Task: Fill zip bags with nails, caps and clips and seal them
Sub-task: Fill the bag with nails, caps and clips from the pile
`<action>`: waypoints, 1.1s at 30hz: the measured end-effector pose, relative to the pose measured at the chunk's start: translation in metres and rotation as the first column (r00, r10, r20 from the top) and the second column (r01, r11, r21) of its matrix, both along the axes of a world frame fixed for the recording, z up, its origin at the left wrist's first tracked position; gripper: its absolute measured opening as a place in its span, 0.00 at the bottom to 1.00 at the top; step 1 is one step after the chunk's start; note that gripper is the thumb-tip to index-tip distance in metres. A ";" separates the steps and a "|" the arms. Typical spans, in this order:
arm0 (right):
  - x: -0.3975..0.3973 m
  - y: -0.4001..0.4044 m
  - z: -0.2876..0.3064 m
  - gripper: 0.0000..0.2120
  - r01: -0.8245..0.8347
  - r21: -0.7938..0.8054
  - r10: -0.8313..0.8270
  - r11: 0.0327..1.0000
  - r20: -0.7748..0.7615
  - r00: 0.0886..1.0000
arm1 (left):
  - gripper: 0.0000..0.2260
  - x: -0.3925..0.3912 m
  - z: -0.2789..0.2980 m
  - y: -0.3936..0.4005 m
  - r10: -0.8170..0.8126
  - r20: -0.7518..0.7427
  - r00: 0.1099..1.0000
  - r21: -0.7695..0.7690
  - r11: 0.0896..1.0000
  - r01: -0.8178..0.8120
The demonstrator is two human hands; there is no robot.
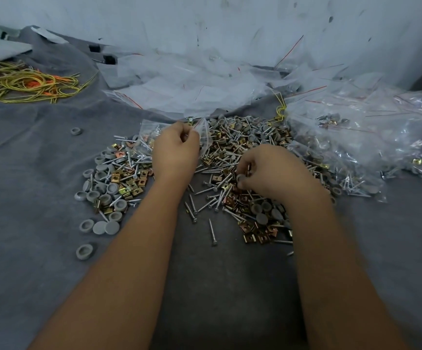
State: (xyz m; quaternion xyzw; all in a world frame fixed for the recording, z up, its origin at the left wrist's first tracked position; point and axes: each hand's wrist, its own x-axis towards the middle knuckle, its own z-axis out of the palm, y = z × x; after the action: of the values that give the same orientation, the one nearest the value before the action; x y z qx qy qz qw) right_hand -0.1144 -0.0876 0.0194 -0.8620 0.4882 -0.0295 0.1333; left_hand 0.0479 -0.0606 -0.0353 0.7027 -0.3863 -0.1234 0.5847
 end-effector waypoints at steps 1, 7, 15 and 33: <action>0.003 -0.002 0.000 0.05 0.003 -0.013 -0.002 1.000 0.022 1.000 | 0.11 0.000 0.000 0.000 0.001 -0.005 1.000 0.004 1.000 -0.001; 0.025 -0.023 0.003 0.05 -0.012 -0.044 0.014 0.999 0.060 0.998 | 0.11 0.000 -0.001 -0.003 0.002 -0.024 1.000 0.013 1.000 -0.001; 0.045 -0.020 -0.027 0.08 0.222 -0.371 -0.023 0.902 0.471 0.882 | 0.09 0.003 -0.004 -0.006 -0.009 -0.043 0.999 0.013 1.000 0.009; 0.036 -0.018 -0.027 0.14 0.119 -0.080 -0.005 0.990 0.809 0.588 | 0.07 0.003 -0.004 -0.008 -0.003 -0.088 0.996 -0.186 0.982 -0.014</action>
State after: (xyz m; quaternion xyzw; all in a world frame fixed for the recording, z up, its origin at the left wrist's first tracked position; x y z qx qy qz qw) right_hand -0.0788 -0.1054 -0.0072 -0.7441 0.4018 -0.4517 0.2843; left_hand 0.0509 -0.0687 -0.0390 0.6398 -0.3682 -0.1157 0.6646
